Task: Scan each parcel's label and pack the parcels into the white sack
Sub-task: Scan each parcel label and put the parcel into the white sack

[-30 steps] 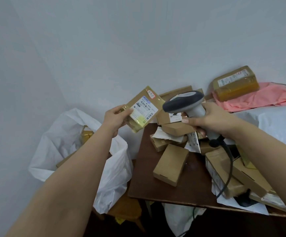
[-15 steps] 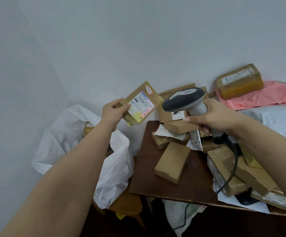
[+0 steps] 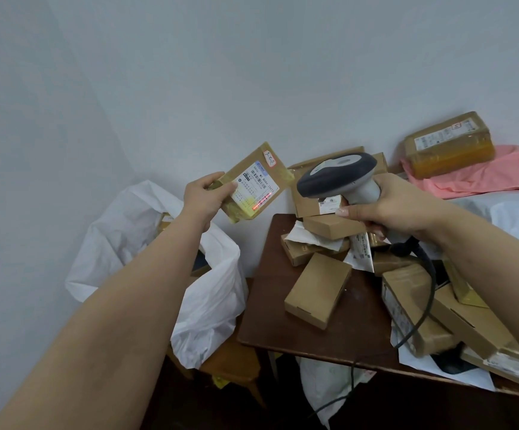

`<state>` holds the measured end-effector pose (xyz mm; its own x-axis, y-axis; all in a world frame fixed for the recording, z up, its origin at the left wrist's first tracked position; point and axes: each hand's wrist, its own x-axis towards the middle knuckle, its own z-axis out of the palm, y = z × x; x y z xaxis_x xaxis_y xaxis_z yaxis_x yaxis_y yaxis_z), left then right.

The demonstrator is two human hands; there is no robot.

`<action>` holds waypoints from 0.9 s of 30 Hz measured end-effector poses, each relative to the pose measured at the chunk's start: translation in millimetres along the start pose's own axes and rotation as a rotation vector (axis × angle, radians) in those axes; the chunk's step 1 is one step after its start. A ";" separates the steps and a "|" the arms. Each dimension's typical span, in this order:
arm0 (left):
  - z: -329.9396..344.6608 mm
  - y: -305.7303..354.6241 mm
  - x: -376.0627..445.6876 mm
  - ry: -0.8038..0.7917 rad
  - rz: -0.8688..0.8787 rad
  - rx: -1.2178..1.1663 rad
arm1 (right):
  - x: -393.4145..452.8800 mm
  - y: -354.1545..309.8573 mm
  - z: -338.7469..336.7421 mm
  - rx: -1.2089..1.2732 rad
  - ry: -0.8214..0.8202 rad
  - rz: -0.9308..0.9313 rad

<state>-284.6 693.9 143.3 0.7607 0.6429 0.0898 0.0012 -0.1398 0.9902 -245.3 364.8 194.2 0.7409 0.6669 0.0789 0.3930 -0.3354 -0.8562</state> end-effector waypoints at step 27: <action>-148.9 -122.8 18.7 0.283 -0.602 0.040 | 96.0 16.0 141.5 0.205 -0.254 0.196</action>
<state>-367.2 835.2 39.4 0.4193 0.7898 -0.4477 0.4012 0.2812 0.8718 -244.9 517.6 115.8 0.6223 0.7559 -0.2033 0.1214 -0.3498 -0.9289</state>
